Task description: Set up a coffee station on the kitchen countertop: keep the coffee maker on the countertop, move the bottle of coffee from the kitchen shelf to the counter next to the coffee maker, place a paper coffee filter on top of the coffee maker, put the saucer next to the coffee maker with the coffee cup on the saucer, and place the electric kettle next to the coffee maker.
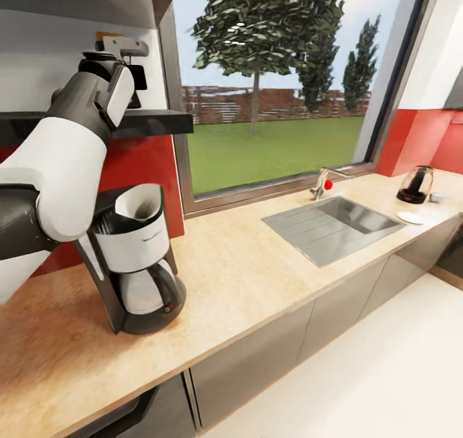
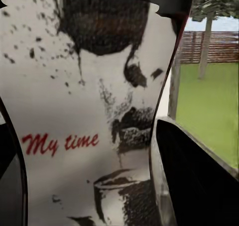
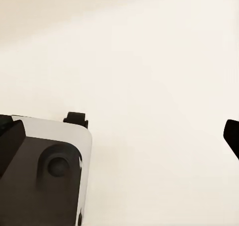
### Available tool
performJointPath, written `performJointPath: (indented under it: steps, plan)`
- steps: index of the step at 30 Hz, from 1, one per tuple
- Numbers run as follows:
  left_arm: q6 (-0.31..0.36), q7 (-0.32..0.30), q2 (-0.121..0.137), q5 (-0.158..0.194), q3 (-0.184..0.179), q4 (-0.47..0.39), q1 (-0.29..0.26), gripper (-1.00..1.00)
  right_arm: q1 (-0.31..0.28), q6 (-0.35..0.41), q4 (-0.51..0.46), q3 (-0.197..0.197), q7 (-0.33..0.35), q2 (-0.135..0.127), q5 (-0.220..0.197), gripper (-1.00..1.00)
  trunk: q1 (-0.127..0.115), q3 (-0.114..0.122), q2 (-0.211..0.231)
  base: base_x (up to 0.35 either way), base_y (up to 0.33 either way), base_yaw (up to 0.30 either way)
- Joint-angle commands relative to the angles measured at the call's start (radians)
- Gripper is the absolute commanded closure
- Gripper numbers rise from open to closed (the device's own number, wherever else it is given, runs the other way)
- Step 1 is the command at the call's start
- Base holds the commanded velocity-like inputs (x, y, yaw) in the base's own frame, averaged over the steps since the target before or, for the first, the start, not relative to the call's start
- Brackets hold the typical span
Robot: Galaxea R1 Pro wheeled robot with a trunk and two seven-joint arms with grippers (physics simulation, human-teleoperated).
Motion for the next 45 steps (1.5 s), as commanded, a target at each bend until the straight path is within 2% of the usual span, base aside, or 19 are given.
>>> performJointPath:
  steps: [1,26,32,34,37,39,41,42,45]
  plan:
    - [0.007,-0.002,-0.001,-0.011,0.003,-0.002,-0.001,1.00,-0.001,-0.003,0.001,-0.008,0.000,0.000,0.008,-1.00,0.001,-0.002,-0.002,0.000,0.000,-0.295]
    - [0.007,-0.001,-0.017,-0.010,0.004,-0.003,-0.006,1.00,-0.001,-0.002,0.001,-0.008,0.000,0.000,0.008,-1.00,0.001,-0.002,-0.002,0.000,0.000,-0.295]
    - [0.007,-0.001,-0.048,-0.008,0.007,-0.003,-0.004,1.00,-0.001,-0.002,0.001,-0.008,-0.001,0.000,0.008,-1.00,0.001,-0.002,-0.002,0.000,0.000,-0.295]
    - [0.007,-0.022,-0.055,0.007,0.007,-0.004,0.002,1.00,-0.001,-0.002,0.001,-0.008,-0.002,0.000,0.008,-1.00,0.001,-0.002,-0.002,0.000,0.000,-0.177]
    - [0.006,-0.102,-0.058,0.022,0.005,-0.006,0.008,1.00,-0.001,-0.002,0.001,-0.008,-0.005,0.000,0.009,-1.00,0.001,-0.002,-0.002,0.000,0.000,-0.054]
    - [0.006,-0.134,-0.058,0.025,0.005,-0.022,0.012,1.00,-0.001,-0.002,0.001,-0.008,-0.005,0.000,0.009,-1.00,0.001,-0.002,-0.002,0.000,0.000,-0.015]
    - [0.005,-0.149,-0.057,0.026,0.004,-0.055,0.031,1.00,-0.001,-0.002,0.001,-0.008,-0.005,0.000,0.009,-1.00,0.001,-0.002,-0.002,0.000,0.000,-0.006]
    - [0.005,-0.154,-0.056,0.026,0.003,-0.091,0.058,1.00,-0.001,-0.002,0.001,-0.008,-0.006,0.000,0.009,-1.00,0.001,-0.002,-0.002,0.000,0.000,-0.002]
    - [0.002,-0.161,-0.053,0.026,-0.002,-0.247,0.201,1.00,-0.001,-0.004,0.001,-0.007,-0.006,0.001,0.008,-1.00,0.001,-0.002,-0.002,0.000,0.000,0.000]
